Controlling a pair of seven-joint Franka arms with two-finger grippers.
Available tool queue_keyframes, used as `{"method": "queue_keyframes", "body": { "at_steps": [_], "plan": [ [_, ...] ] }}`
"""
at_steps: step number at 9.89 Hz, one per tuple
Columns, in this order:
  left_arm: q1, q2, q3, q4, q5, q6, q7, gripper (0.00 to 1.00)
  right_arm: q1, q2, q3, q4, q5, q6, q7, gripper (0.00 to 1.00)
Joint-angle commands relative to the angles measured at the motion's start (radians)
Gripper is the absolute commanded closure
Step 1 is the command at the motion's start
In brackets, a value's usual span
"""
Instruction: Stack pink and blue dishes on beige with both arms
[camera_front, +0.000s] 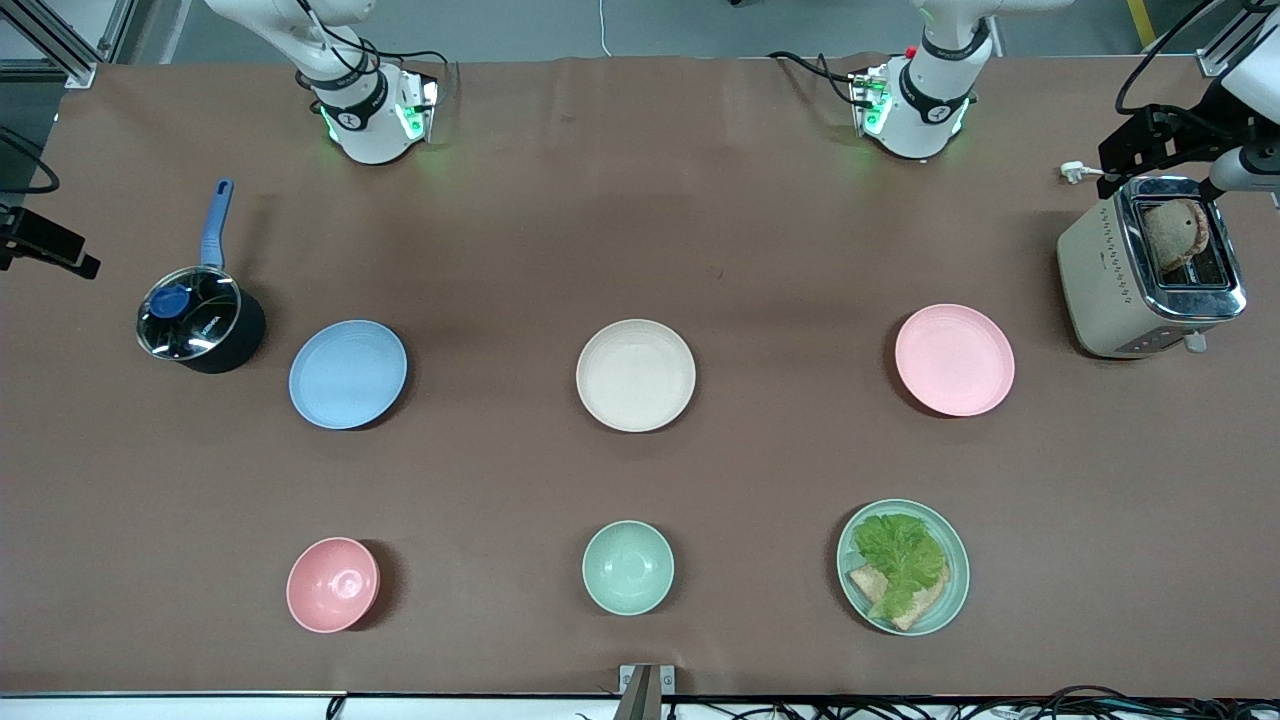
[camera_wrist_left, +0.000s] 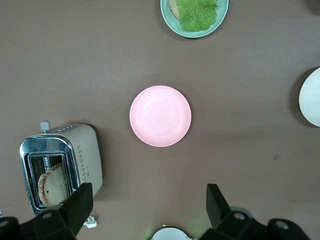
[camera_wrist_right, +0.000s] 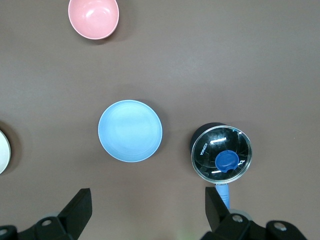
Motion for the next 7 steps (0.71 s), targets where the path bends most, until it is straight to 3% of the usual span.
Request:
{"method": "queue_keyframes", "body": {
  "at_steps": [1,5,7],
  "plan": [
    [0.004,0.025,0.005,0.006,-0.015,-0.009,0.015,0.00,0.003,-0.033,-0.002,-0.031,-0.013,0.001,-0.004,0.00],
    [0.076,0.109,0.003,-0.018,-0.018,0.026,0.018,0.00,0.003,-0.026,-0.004,-0.019,-0.012,-0.003,-0.007,0.00],
    [0.115,0.126,0.005,-0.154,-0.017,0.204,0.018,0.00,0.000,-0.016,-0.005,-0.031,-0.010,-0.021,-0.077,0.00]
  ]
}}
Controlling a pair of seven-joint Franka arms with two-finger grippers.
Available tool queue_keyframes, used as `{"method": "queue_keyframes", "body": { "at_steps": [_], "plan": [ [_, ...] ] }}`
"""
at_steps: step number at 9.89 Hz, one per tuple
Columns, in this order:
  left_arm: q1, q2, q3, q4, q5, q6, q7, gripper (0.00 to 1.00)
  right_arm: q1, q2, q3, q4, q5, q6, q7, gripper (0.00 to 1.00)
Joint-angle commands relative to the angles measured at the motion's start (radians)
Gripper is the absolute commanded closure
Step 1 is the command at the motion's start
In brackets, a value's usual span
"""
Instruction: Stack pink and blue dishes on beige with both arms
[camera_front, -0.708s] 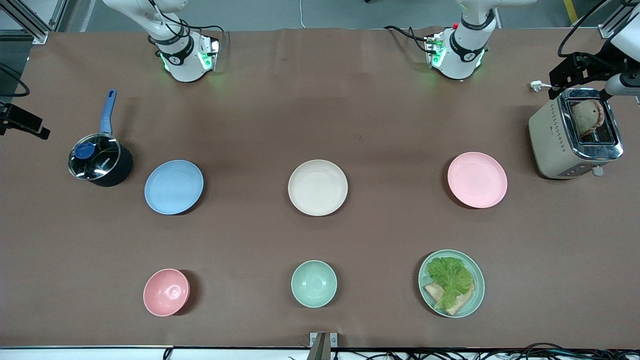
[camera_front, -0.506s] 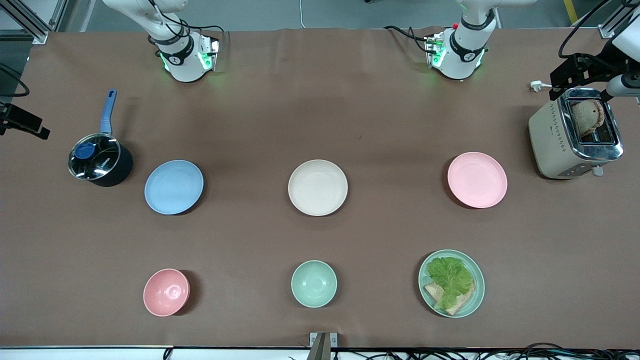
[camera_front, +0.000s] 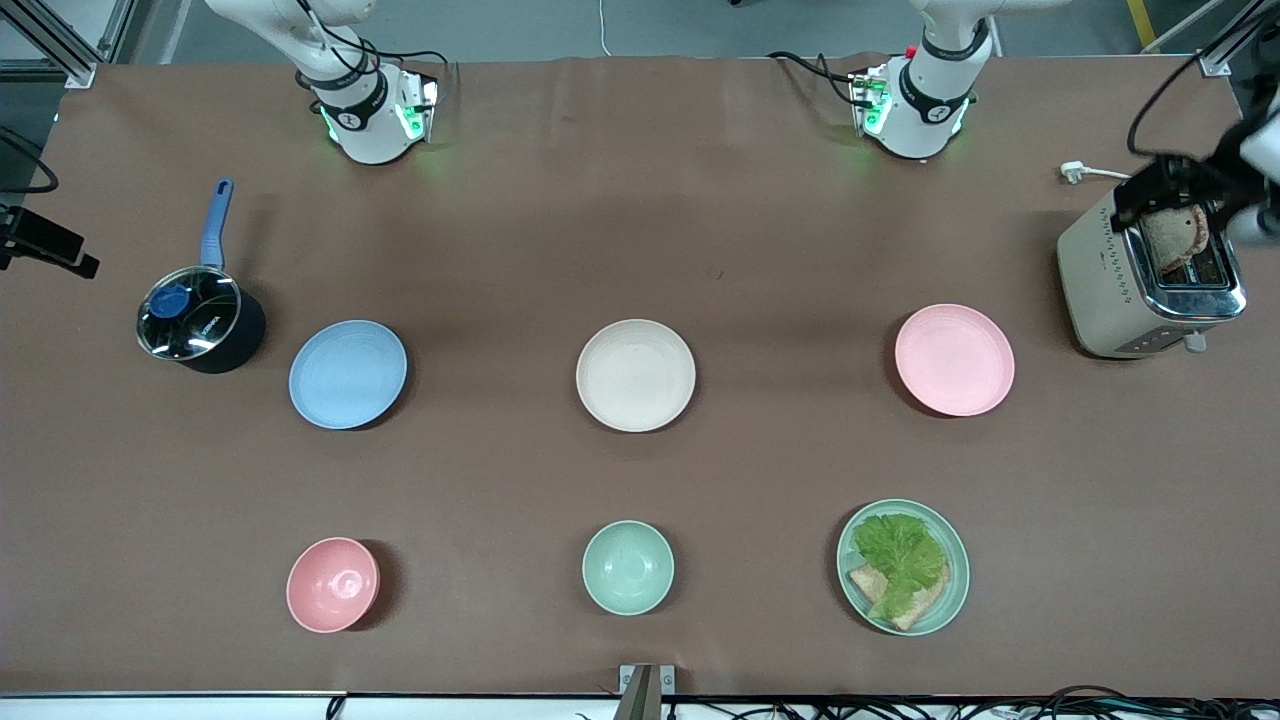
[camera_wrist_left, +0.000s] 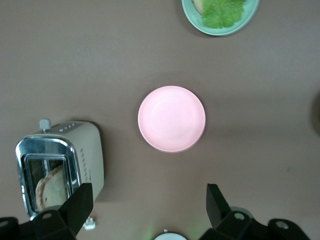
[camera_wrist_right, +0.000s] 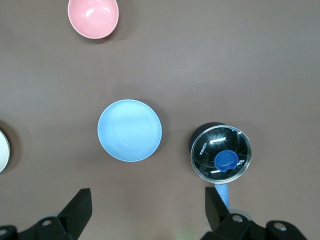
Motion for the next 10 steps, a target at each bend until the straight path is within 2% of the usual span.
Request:
{"method": "queue_keyframes", "body": {
  "at_steps": [1,2,3,5,6,8,9,10],
  "plan": [
    [0.047,0.039,-0.001,-0.185,-0.013,0.207,0.013,0.00,-0.009,0.021,-0.008,-0.058,0.004,-0.003,-0.098,0.00],
    [0.070,0.088,-0.001,-0.222,-0.012,0.290,0.018,0.00,-0.008,0.033,-0.025,-0.110,0.010,0.055,-0.103,0.00],
    [0.086,0.146,-0.001,-0.251,-0.009,0.376,0.027,0.00,-0.011,0.033,-0.028,-0.220,0.010,0.154,-0.123,0.00],
    [0.104,0.246,-0.002,-0.311,-0.009,0.557,0.029,0.00,-0.012,0.047,-0.048,-0.447,0.024,0.445,-0.230,0.00],
    [0.110,0.295,-0.002,-0.326,-0.009,0.603,0.036,0.00,-0.003,0.076,-0.048,-0.502,0.057,0.538,-0.234,0.00],
    [0.150,0.378,-0.007,-0.377,-0.010,0.712,0.131,0.00,0.002,0.166,-0.046,-0.511,0.089,0.586,-0.276,0.00],
    [0.178,0.410,-0.010,-0.392,-0.016,0.748,0.180,0.01,0.000,0.215,-0.048,-0.523,0.141,0.635,-0.374,0.00],
    [0.187,0.447,-0.013,-0.393,-0.018,0.750,0.211,0.06,-0.002,0.262,-0.048,-0.527,0.195,0.669,-0.475,0.00]
  ]
}}
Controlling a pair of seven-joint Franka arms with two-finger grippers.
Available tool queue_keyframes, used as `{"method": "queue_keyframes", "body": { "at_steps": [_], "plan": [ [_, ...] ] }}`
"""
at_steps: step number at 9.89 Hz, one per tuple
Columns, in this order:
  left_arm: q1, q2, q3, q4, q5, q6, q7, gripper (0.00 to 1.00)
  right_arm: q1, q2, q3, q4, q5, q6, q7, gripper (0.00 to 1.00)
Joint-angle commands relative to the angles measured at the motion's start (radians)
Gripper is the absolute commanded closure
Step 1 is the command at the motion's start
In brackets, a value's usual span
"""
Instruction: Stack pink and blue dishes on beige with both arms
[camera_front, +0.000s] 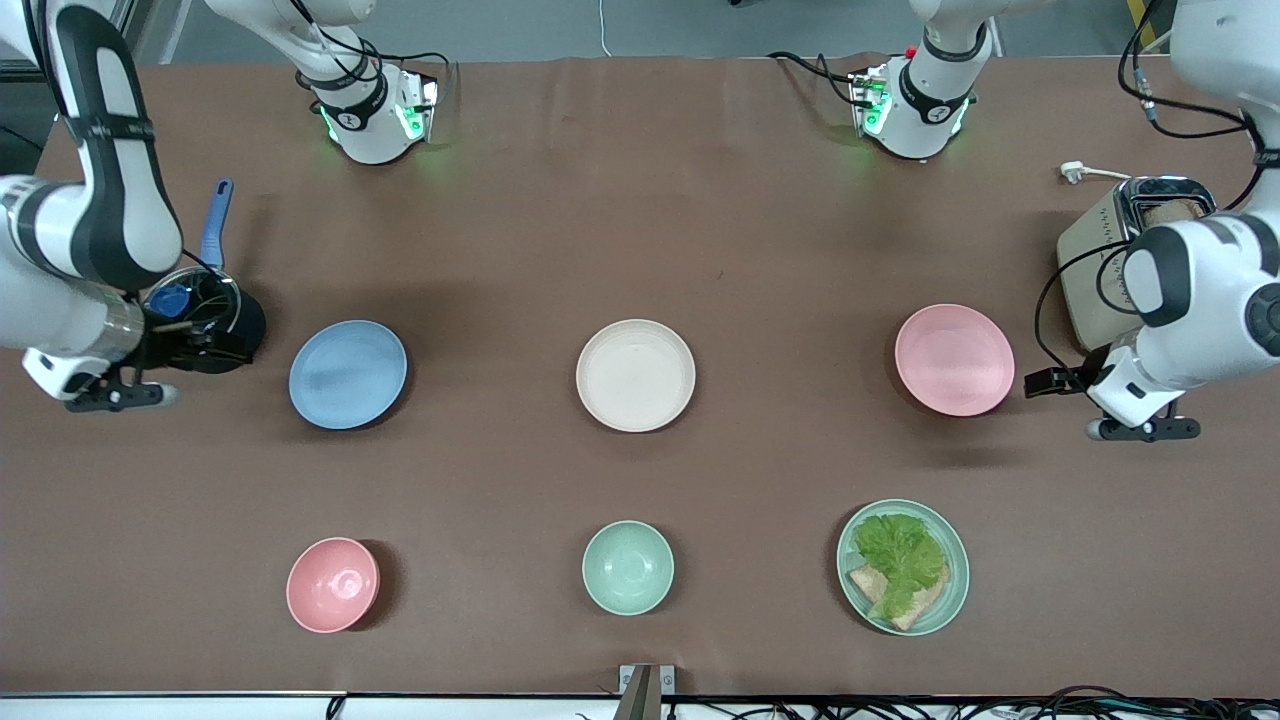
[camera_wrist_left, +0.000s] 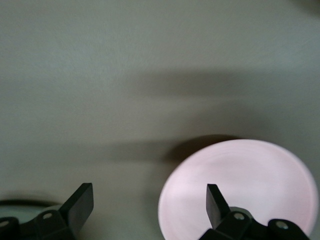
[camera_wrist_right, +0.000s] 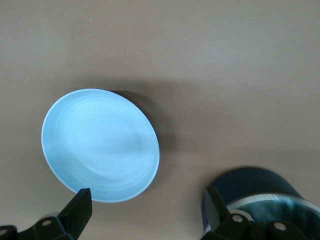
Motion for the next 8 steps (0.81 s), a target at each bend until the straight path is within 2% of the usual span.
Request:
{"method": "queue_keyframes", "body": {
  "at_steps": [1,3,4,6,8],
  "plan": [
    [0.025,0.075,-0.013,-0.020,-0.019,0.032,0.070,0.12,-0.004,0.077,-0.002,-0.024,0.098,0.089,-0.171,0.00],
    [0.023,0.076,-0.017,-0.048,-0.019,0.031,0.078,0.16,-0.002,0.115,-0.001,-0.093,0.144,0.239,-0.244,0.00],
    [0.025,0.079,-0.023,-0.059,-0.019,0.032,0.081,0.21,-0.002,0.134,-0.001,-0.107,0.173,0.270,-0.270,0.00],
    [0.027,0.097,-0.033,-0.065,-0.019,0.034,0.082,0.36,0.001,0.160,-0.001,-0.119,0.274,0.295,-0.331,0.00],
    [0.028,0.119,-0.034,-0.063,-0.019,0.046,0.082,0.53,-0.001,0.194,-0.001,-0.121,0.341,0.311,-0.411,0.08]
  ]
}}
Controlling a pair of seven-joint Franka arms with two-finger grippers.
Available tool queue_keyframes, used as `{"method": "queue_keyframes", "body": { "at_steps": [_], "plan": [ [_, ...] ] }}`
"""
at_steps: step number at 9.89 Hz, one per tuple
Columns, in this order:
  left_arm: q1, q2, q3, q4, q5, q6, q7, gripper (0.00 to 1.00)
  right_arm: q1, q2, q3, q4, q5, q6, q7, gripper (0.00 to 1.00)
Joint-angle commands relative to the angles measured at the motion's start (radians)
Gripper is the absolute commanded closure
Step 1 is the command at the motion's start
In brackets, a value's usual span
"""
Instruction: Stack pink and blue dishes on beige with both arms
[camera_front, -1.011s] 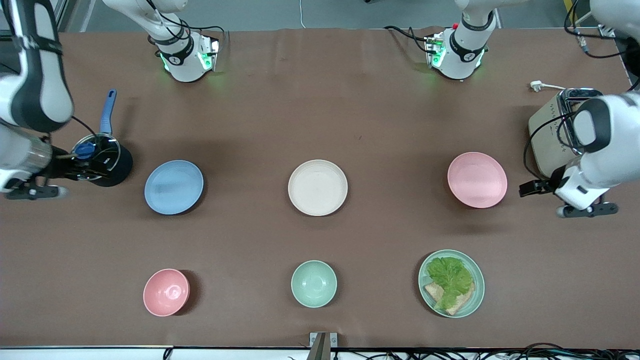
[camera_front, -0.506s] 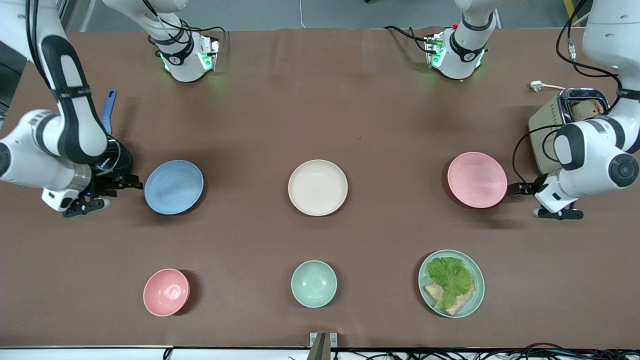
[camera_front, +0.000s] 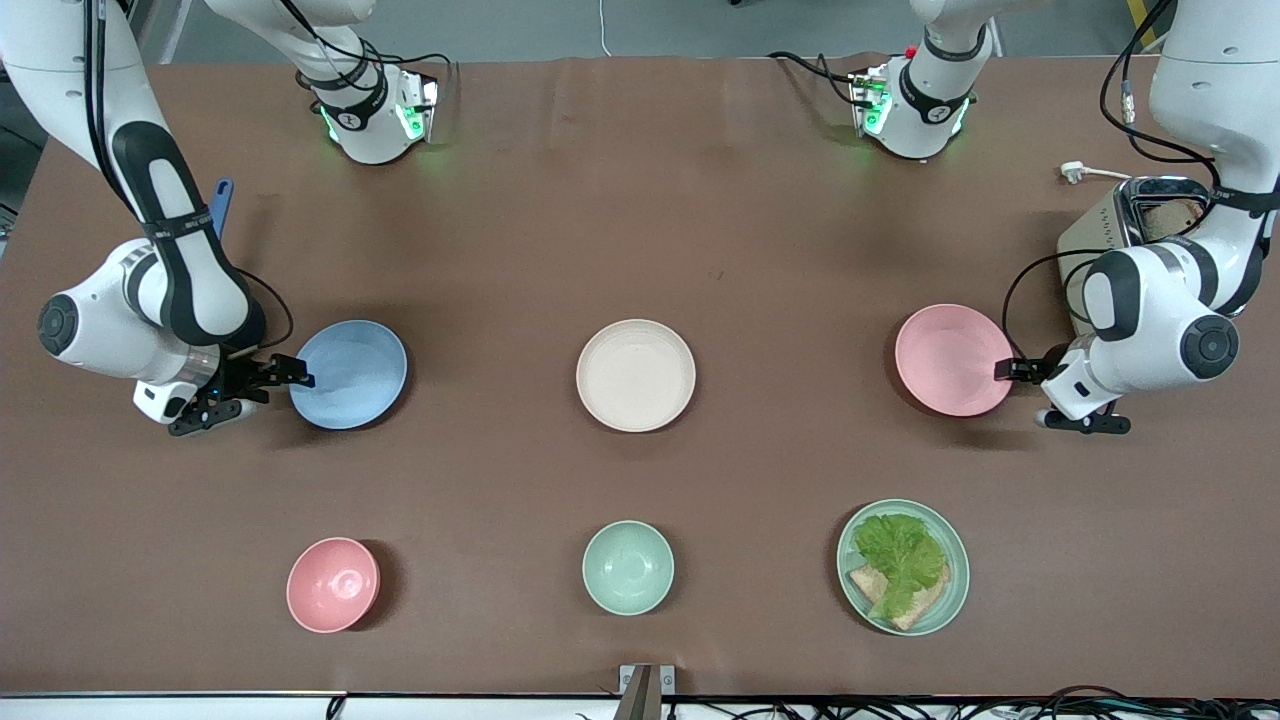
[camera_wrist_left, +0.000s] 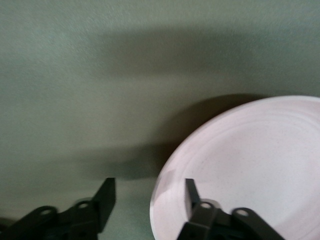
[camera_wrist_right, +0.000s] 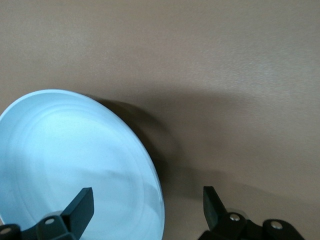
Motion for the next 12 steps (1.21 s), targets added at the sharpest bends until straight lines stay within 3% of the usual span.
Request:
{"method": "queue_keyframes", "body": {
  "at_steps": [1,2,4,5,6,9,10,12],
  "plan": [
    [0.008,0.038,-0.008,-0.009,-0.019,0.034,0.023,0.68,-0.002,0.011,0.001,-0.016,0.070,0.022,-0.073,0.16],
    [0.008,0.040,-0.008,-0.009,-0.019,0.034,0.023,0.81,0.000,0.017,0.001,-0.016,0.073,0.022,-0.073,0.28],
    [0.005,0.029,-0.024,-0.006,-0.062,0.031,0.019,1.00,0.000,0.027,0.001,-0.017,0.076,0.022,-0.073,0.67],
    [0.005,0.003,-0.047,0.000,-0.091,0.020,0.017,1.00,0.001,0.037,0.001,-0.017,0.109,0.020,-0.073,0.89],
    [0.003,-0.020,-0.062,0.009,-0.099,0.014,0.010,1.00,0.001,0.036,-0.001,-0.013,0.117,0.006,-0.072,0.99],
    [0.000,-0.095,-0.200,0.092,-0.205,-0.131,-0.151,1.00,0.004,-0.021,-0.015,0.060,0.111,-0.192,0.012,0.99],
    [-0.003,-0.109,-0.270,0.112,-0.205,-0.141,-0.268,1.00,0.007,-0.041,-0.032,0.131,0.101,-0.331,0.067,0.99],
    [-0.042,-0.080,-0.405,0.164,-0.196,-0.135,-0.548,1.00,0.006,-0.044,-0.032,0.333,-0.014,-0.605,0.242,0.99]
  ]
}}
